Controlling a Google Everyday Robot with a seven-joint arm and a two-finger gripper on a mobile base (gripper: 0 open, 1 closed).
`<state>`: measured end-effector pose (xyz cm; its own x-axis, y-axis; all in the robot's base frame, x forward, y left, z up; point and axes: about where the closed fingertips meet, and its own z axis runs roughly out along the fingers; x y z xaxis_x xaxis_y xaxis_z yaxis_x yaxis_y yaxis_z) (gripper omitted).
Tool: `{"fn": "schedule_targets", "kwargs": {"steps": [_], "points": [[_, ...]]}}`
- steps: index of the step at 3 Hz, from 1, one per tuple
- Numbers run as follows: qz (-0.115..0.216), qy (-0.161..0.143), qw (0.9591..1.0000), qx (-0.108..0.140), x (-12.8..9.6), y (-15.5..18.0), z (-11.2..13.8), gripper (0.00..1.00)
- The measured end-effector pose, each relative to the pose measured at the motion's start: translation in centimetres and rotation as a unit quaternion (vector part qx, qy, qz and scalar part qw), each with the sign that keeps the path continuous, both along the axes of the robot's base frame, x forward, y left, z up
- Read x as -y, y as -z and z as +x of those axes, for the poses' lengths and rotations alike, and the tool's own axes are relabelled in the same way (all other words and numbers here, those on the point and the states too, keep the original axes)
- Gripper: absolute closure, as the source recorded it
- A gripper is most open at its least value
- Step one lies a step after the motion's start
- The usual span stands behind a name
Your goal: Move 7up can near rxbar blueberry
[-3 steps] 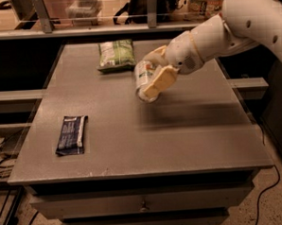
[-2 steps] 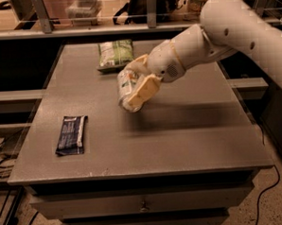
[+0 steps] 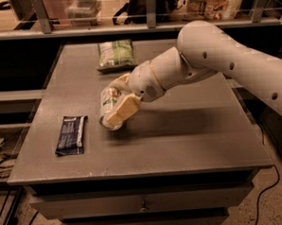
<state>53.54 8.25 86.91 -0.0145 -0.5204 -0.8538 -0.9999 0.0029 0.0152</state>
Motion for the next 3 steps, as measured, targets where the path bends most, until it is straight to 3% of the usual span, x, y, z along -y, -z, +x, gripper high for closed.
{"fn": "schedule_targets", "kwargs": {"steps": [2,3], "points": [[0.015,0.047,0.9986,-0.021,-2.0,0.4,-1.4,0.12],[0.03,0.054,0.9976,-0.03,-2.6,0.2,-1.9,0.0]]}}
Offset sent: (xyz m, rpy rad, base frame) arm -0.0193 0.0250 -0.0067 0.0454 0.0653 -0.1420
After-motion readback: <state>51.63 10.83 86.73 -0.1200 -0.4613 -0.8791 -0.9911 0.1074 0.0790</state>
